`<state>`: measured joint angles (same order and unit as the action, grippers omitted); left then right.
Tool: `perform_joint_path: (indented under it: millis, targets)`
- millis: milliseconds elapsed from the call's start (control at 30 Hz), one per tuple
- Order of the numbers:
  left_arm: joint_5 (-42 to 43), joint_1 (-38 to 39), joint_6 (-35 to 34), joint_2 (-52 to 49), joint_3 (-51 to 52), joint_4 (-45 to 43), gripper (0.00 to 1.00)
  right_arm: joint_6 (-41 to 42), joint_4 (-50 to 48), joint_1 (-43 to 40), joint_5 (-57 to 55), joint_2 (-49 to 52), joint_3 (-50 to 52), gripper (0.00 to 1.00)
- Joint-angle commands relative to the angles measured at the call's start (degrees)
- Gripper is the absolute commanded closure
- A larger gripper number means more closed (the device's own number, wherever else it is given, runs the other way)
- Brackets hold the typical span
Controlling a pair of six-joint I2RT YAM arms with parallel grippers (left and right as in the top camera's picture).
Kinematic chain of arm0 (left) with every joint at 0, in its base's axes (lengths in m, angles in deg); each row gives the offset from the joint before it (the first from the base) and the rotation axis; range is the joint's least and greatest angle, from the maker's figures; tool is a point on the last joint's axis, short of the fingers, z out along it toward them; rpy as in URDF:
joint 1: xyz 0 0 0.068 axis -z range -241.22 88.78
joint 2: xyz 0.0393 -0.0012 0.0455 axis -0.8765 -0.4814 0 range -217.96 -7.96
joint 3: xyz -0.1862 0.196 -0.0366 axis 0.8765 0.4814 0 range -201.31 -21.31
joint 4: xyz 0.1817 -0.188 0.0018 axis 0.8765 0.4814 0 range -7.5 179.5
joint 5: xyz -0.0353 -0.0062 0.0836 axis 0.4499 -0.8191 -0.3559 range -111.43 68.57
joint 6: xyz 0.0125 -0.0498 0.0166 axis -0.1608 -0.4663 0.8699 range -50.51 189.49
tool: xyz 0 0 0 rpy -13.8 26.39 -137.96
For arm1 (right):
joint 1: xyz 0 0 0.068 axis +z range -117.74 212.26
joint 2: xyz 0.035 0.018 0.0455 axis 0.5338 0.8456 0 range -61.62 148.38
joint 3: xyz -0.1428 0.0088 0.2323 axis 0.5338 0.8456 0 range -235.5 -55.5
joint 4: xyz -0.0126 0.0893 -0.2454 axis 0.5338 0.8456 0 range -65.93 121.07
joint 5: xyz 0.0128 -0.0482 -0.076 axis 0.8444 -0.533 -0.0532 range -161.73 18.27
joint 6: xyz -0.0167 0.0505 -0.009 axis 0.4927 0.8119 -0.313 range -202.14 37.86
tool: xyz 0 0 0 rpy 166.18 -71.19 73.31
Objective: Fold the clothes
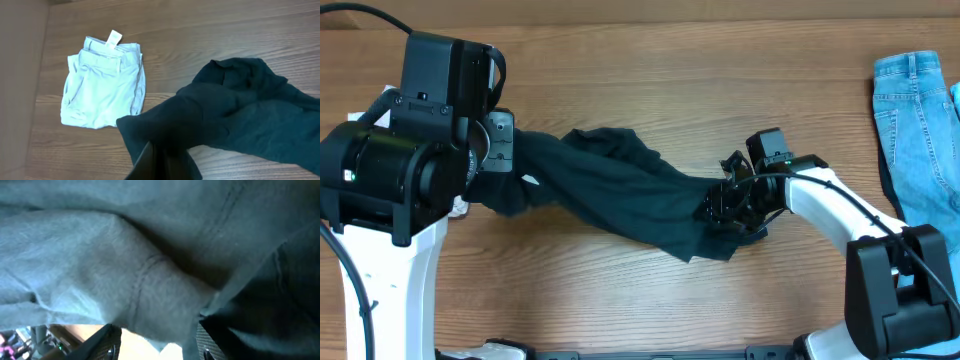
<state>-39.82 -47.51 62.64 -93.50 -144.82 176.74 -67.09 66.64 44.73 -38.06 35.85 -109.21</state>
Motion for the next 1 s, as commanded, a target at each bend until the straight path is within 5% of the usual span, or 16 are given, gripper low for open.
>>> perform_joint_path:
  millis: [0,167,333,500,700,967]
  targets:
    - [0.0,-0.6,1.1,0.0,-1.3,-0.4,0.96,1.1,-3.7,0.4,3.6,-0.3,0.6,0.49]
    - [0.0,-0.6,1.1,0.0,-1.3,-0.4,0.96,1.1,-5.4,1.6,7.6,-0.3,0.6,0.57]
    - [0.0,-0.6,1.1,0.0,-1.3,-0.4,0.96,1.1,-3.9,1.5,6.8,-1.2,0.3,0.84]
    - [0.0,-0.6,1.6,0.1,-1.3,-0.4,0.96,1.1,5.0,-0.9,-0.3,-9.1,-3.3,0.94]
    - [-0.3,-0.6,2.3,0.1,-1.3,-0.4,0.96,1.0,15.6,-9.0,-9.7,-20.5,-12.4,0.96]
    - [-4.2,-0.6,2.2,2.6,-3.7,-1.0,0.96,-7.7,24.3,-16.4,-9.0,-25.7,-26.4,0.96]
